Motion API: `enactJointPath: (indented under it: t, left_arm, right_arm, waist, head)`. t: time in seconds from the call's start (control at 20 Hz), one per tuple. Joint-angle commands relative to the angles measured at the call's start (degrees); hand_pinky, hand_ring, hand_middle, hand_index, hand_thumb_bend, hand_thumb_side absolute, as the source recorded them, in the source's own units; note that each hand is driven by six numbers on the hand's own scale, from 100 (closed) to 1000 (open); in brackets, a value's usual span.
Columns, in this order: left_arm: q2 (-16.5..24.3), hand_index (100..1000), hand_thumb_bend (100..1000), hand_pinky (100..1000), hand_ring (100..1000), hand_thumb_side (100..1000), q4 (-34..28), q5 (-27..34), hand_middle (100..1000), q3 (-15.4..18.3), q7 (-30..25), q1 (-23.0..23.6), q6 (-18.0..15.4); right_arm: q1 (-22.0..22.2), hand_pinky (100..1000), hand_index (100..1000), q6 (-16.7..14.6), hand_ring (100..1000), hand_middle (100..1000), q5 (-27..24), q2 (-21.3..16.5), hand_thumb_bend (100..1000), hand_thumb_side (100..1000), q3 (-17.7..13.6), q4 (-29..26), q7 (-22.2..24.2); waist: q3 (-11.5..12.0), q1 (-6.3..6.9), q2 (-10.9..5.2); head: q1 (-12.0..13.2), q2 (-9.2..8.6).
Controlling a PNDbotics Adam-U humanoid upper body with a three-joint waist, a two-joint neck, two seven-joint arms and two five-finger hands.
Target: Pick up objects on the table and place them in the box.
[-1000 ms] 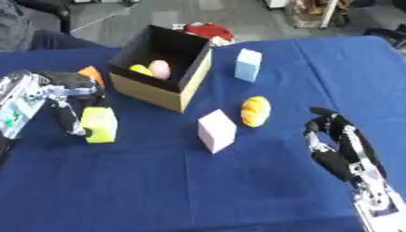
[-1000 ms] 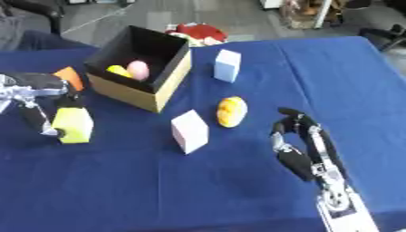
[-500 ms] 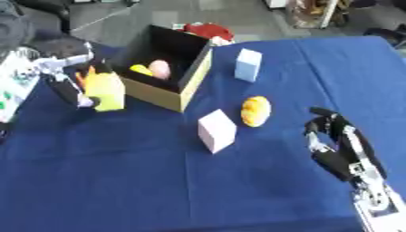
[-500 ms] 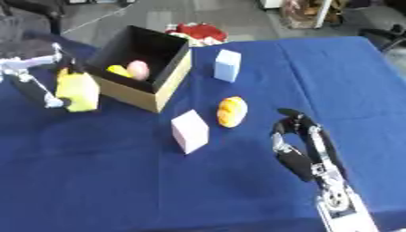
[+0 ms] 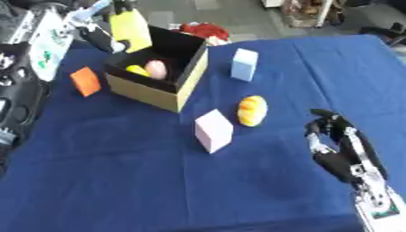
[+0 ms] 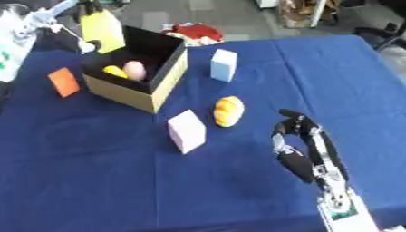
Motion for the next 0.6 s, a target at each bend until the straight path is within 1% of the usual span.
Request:
enactJointPath:
  t: [0.05,0.15,0.2,0.3,0.35,0.4,0.45,0.5,0.6]
  left_arm:
    - [-2.49,676,407,612,491,100,5.06,-4.86,460,3.09,6.17,-2.56,1.90]
    - [-3.78,696,421,634,514,103,7.34,-6.50,482,4.16,10.30,-3.03,3.37]
    - [-4.27,712,433,645,526,123,8.25,-6.98,499,4.42,11.89,-3.09,3.94]
    - [-5.06,738,470,664,555,179,9.68,-7.70,531,4.65,13.82,-3.03,4.66]
    - [-5.37,740,473,665,558,186,10.18,-7.78,534,4.81,14.34,-2.96,4.87]
    - [-5.55,804,531,700,613,267,10.43,-7.55,606,4.97,14.75,-2.79,4.99]
    - [-5.58,819,545,707,623,285,10.53,-7.22,621,4.96,14.85,-2.62,4.95]
    - [-5.45,861,619,730,662,355,10.40,-6.90,674,4.86,14.83,-2.51,4.80]
    - [-4.93,889,704,758,706,438,9.80,-6.24,733,4.64,14.39,-2.37,4.39]
  right_arm:
    - [-1.15,806,818,-0.20,584,572,-0.68,-0.46,100,304,0.18,-0.75,0.46]
    - [-1.59,806,818,-0.23,584,572,-0.81,-0.47,100,302,0.28,-0.82,0.57]
    - [-1.68,806,818,-0.23,584,572,-0.85,-0.47,100,305,0.31,-0.83,0.61]
    - [-1.78,807,818,-0.24,584,572,-0.93,-0.45,100,303,0.36,-0.83,0.69]
    - [-1.81,807,818,-0.26,584,572,-0.95,-0.43,100,304,0.39,-0.84,0.74]
    - [-1.85,807,818,-0.29,584,572,-0.96,-0.37,100,304,0.40,-0.86,0.79]
    - [-1.86,807,818,-0.32,584,572,-0.97,-0.31,100,304,0.39,-0.89,0.81]
    - [-1.85,807,818,-0.31,584,572,-0.95,-0.30,100,303,0.35,-0.88,0.80]
    - [-1.83,807,818,-0.30,585,572,-0.89,-0.28,100,303,0.27,-0.86,0.75]
  waist:
    - [-0.68,-0.89,0.75]
    - [-1.38,-0.86,1.32]
    - [-1.59,-0.85,1.46]
    - [-1.78,-0.82,1.57]
    - [-1.82,-0.81,1.58]
    - [-1.85,-0.80,1.58]
    - [-1.86,-0.79,1.57]
    - [-1.84,-0.76,1.54]
    - [-1.74,-0.71,1.50]
  head:
    - [0.80,-1.36]
    - [1.06,-1.81]
    - [1.17,-1.87]
    - [1.32,-1.96]
    - [1.36,-1.98]
    - [1.38,-2.02]
    - [1.32,-2.06]
    - [1.25,-2.08]
    - [1.14,-2.15]
